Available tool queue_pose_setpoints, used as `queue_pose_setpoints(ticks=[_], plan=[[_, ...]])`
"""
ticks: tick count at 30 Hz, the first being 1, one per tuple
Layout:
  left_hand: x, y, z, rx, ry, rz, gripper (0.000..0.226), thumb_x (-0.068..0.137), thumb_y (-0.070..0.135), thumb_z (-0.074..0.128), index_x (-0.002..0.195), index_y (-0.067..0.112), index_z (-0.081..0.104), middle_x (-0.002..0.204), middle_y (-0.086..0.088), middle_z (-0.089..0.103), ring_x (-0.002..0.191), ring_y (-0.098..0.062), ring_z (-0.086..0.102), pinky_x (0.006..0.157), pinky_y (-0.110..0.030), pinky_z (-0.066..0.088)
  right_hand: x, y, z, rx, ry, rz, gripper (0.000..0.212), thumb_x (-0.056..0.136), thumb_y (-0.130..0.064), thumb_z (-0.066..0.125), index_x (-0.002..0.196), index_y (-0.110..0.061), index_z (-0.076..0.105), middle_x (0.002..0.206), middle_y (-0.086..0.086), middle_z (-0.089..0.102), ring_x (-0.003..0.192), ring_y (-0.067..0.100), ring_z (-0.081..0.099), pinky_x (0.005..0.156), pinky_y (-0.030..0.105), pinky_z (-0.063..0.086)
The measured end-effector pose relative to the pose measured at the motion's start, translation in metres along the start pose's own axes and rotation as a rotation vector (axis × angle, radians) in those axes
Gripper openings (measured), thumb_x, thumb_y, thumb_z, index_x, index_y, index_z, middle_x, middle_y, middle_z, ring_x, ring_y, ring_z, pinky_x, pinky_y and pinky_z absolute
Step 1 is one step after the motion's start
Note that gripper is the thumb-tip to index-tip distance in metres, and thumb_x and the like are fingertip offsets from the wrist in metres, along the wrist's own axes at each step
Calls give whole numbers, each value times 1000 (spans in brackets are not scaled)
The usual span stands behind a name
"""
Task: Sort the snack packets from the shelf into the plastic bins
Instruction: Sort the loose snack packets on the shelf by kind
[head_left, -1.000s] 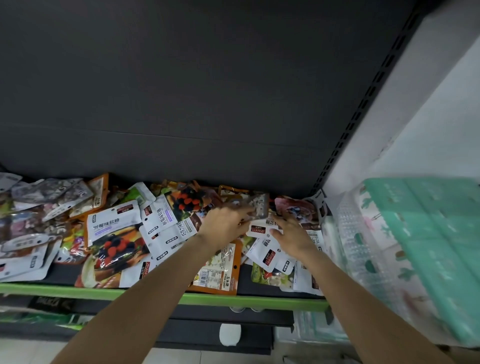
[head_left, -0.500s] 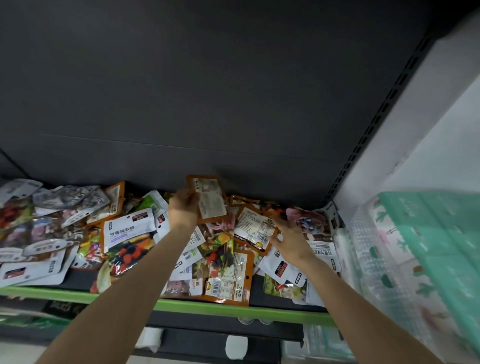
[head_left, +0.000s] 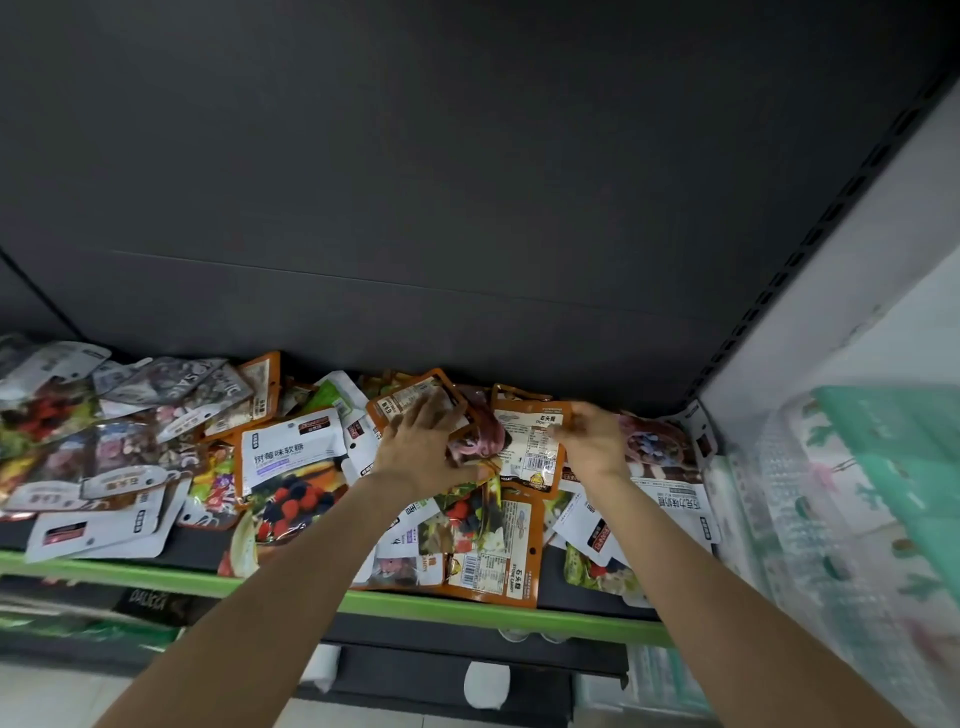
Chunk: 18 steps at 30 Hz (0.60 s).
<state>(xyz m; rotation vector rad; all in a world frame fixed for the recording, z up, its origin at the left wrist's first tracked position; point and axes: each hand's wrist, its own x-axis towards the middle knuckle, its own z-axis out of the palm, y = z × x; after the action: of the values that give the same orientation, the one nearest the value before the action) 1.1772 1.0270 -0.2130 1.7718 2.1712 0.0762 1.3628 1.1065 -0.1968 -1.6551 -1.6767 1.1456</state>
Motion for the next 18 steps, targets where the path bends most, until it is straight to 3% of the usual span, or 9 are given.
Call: queue_pose_setpoints(ticks=[2,5,8,10,12,13,14,16,18], plan=[[1,-11,2,6,11,28,93,78,69,54,150,34,8,160,3,-4,147,-19,-4,116,-45,10,-2,-8,0,-111,67,-94,10,90,-10,62,98,-5,65,95,7,69,91,24,65,73,27,45],[-1,-24,1,-63,51,65,86,80,61,59,150,34,16,159,6,5,146,-17,6,116,-45,17,-6,-25,0,-218,259,-287,11,93,-9,54,96,-6,65,91,6,68,80,20,61,69,29,44],[-7,-36,-5,-250,106,39,70,86,46,61,146,24,33,153,1,30,137,-23,35,109,-35,34,-9,-44,14,-234,354,-455,15,96,-14,51,101,-7,63,95,6,65,82,18,59,67,25,40],[-12,-42,-12,-492,189,-33,53,92,29,58,141,18,41,138,-3,50,108,-24,58,86,-22,46,-11,-49,33,-287,192,-571,18,97,-22,52,107,-10,62,100,5,63,84,15,59,71,27,47],[-16,-45,-20,-716,304,-149,40,95,14,50,135,16,46,114,-6,63,69,-20,59,53,-13,44,-18,-47,55,-390,-119,-619,27,95,-27,55,117,-15,59,115,2,59,95,12,58,82,26,49],[-18,-48,-23,-774,373,-194,39,95,8,46,134,15,46,103,-9,63,62,-20,56,47,-14,42,-22,-43,65,-438,-264,-611,33,93,-31,57,123,-17,57,125,0,56,105,13,57,89,27,49],[-19,-50,-25,-763,425,-208,40,95,4,45,133,14,46,102,-11,61,67,-24,58,51,-17,46,-25,-38,71,-462,-375,-584,39,91,-34,59,127,-20,55,132,-2,52,114,14,55,96,31,47],[-19,-54,-23,-605,445,-129,47,93,4,47,138,16,42,126,-13,54,98,-36,59,82,-36,53,-31,-29,74,-414,-470,-525,44,90,-33,60,132,-21,53,138,-4,49,122,13,51,104,34,43],[-18,-50,-21,-403,398,10,50,93,11,49,141,19,39,141,-8,44,123,-34,45,103,-42,40,-34,-21,66,-347,-378,-540,40,92,-26,58,131,-19,54,137,-4,48,117,12,54,104,30,43]])
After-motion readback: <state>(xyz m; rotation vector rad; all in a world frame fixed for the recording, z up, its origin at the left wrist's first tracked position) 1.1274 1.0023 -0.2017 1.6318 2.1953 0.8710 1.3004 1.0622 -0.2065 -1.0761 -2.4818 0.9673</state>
